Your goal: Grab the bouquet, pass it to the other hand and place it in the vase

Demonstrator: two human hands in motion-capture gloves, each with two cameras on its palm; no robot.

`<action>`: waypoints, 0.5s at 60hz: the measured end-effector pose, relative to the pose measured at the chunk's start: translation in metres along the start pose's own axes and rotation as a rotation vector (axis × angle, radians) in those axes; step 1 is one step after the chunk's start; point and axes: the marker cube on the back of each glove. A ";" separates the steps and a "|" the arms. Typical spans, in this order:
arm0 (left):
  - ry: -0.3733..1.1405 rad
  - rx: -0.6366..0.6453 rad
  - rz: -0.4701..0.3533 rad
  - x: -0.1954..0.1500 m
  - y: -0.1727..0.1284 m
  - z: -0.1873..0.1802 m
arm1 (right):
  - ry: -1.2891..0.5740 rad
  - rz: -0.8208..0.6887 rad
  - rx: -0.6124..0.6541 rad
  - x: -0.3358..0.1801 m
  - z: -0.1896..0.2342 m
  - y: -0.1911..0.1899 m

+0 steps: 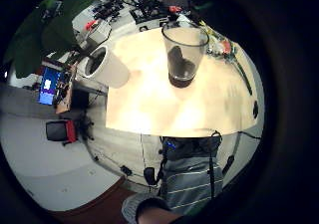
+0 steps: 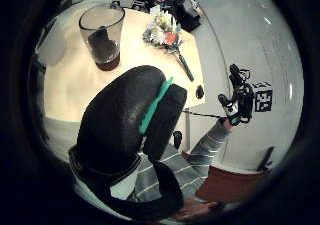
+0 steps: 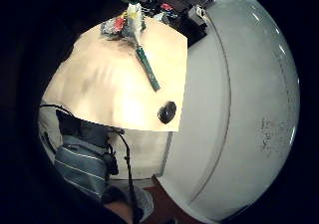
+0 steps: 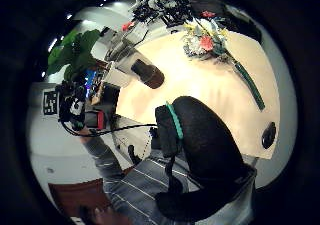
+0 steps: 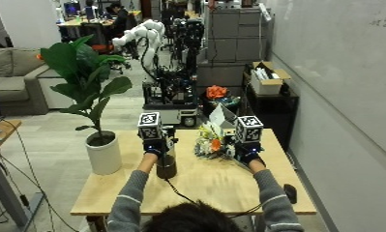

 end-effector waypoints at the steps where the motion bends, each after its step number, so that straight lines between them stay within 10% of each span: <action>1: 0.001 0.003 0.000 0.000 0.000 0.000 | 0.001 -0.001 0.002 0.000 0.000 0.000; 30: -0.013 -0.020 -0.021 -0.010 -0.001 0.008 | -0.017 -0.052 -0.016 -0.020 0.005 -0.019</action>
